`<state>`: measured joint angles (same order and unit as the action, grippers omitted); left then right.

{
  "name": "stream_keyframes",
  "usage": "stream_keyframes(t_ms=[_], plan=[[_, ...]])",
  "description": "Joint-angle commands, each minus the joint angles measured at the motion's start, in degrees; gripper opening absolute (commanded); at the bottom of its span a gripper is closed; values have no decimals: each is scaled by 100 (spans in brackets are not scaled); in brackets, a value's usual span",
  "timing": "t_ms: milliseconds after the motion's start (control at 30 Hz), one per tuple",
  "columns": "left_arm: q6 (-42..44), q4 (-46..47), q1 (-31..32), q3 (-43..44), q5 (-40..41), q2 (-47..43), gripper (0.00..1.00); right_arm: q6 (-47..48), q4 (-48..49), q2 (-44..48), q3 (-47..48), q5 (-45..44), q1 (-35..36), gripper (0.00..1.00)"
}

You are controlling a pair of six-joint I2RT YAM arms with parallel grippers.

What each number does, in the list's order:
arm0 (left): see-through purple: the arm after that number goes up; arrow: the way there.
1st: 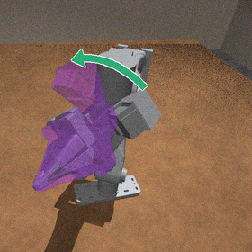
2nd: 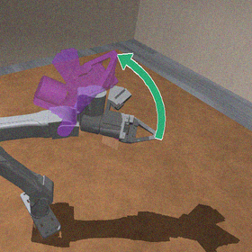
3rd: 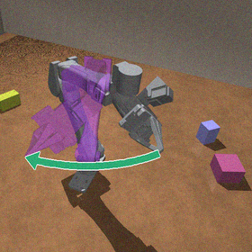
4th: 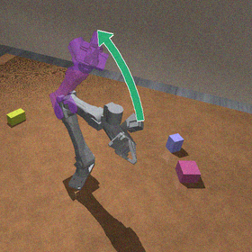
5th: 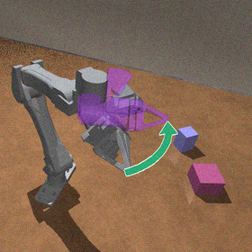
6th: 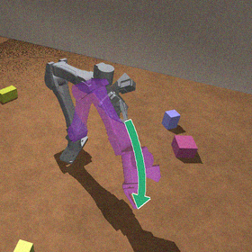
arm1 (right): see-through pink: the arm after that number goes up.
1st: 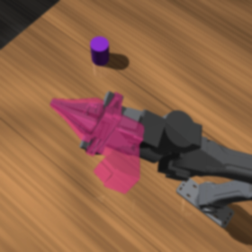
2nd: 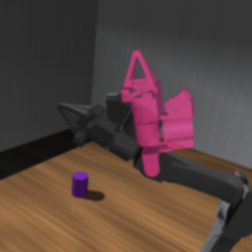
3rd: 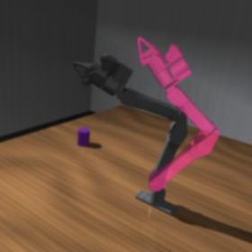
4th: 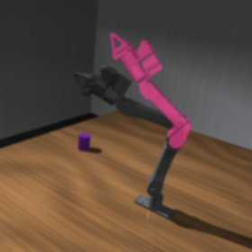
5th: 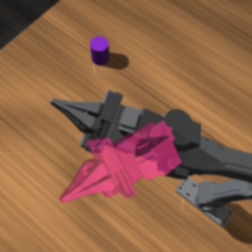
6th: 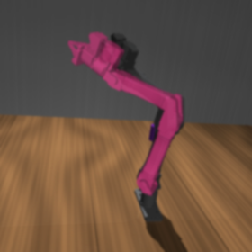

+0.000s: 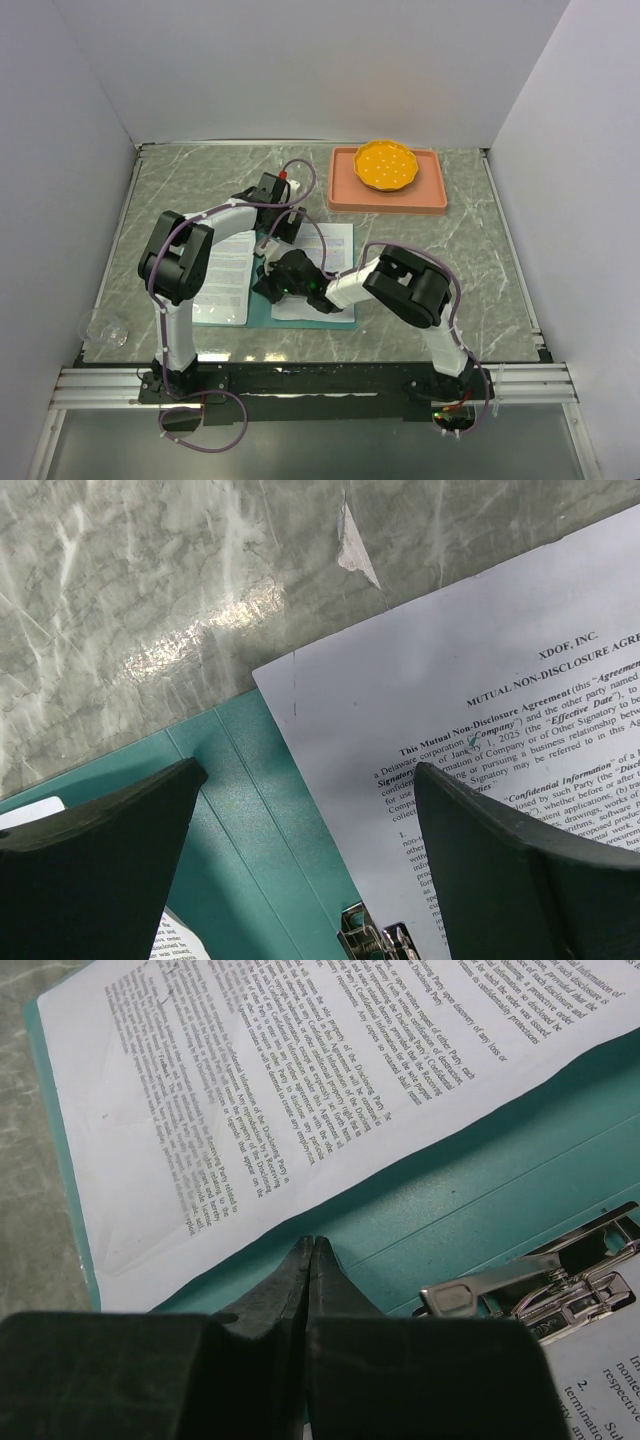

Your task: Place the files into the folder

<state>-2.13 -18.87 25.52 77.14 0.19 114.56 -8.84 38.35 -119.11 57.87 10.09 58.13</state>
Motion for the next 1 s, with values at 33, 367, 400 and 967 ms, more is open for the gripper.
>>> stream_keyframes(t_ms=[33,367,400,967], plan=[[72,-468,-117,-217,34,365,96,-13,-847,-341,-21,397,-109,0],[90,-687,-126,63,-80,277,96,-205,-12,1028,-346,608,-301,0],[90,-740,-135,221,-141,242,96,-284,41,1108,-442,652,-380,0],[46,-1496,-196,1127,-572,-268,96,-1480,647,828,-557,916,-1392,21]])
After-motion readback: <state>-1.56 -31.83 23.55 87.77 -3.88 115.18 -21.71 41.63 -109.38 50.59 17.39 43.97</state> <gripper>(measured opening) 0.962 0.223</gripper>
